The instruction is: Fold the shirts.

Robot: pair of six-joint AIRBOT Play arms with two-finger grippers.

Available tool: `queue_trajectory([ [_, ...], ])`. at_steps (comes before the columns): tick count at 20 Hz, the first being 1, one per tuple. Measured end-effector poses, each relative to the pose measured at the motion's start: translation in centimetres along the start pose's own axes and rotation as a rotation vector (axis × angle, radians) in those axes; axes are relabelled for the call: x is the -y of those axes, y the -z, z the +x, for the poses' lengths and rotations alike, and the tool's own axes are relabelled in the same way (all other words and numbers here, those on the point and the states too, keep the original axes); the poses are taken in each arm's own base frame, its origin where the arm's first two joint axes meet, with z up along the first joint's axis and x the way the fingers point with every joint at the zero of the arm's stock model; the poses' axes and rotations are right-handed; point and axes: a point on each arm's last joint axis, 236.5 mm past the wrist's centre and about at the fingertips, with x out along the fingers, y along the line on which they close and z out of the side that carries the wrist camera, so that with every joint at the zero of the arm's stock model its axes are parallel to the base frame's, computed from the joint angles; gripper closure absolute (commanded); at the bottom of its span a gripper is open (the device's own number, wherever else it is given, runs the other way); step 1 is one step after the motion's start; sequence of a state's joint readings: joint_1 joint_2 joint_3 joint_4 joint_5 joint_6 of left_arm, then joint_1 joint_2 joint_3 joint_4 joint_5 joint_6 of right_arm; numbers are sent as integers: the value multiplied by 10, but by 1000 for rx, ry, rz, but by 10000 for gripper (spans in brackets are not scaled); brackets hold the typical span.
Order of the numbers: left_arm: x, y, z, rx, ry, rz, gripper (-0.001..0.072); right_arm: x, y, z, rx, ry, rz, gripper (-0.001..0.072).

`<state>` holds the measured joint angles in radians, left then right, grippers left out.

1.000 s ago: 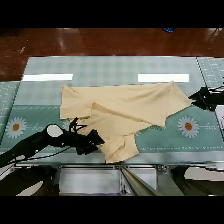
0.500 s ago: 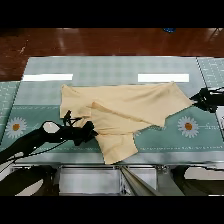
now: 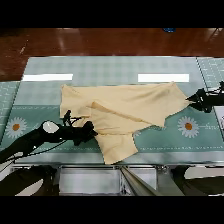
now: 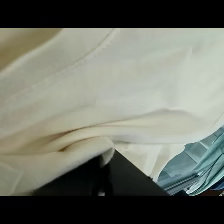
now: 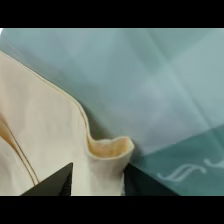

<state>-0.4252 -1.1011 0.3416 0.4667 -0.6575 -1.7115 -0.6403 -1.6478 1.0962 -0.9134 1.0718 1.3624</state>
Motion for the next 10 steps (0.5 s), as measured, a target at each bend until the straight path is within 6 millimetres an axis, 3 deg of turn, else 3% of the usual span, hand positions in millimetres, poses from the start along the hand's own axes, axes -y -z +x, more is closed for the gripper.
queue_trajectory([
  [2,0,1,0,-3,0,0,682,-8,-4,8,6,-38,-13,540],
  [3,0,1,0,-3,0,1,681,-14,-5,13,4,-53,-33,678],
  [5,5,-1,-1,1,7,18,681,-29,-1,21,-12,-87,-84,691],
  [7,23,-9,-9,14,45,62,682,-43,-3,20,-20,-100,-146,692],
  [10,71,-26,-42,46,154,179,682,-83,-21,-10,21,-148,-227,692],
])
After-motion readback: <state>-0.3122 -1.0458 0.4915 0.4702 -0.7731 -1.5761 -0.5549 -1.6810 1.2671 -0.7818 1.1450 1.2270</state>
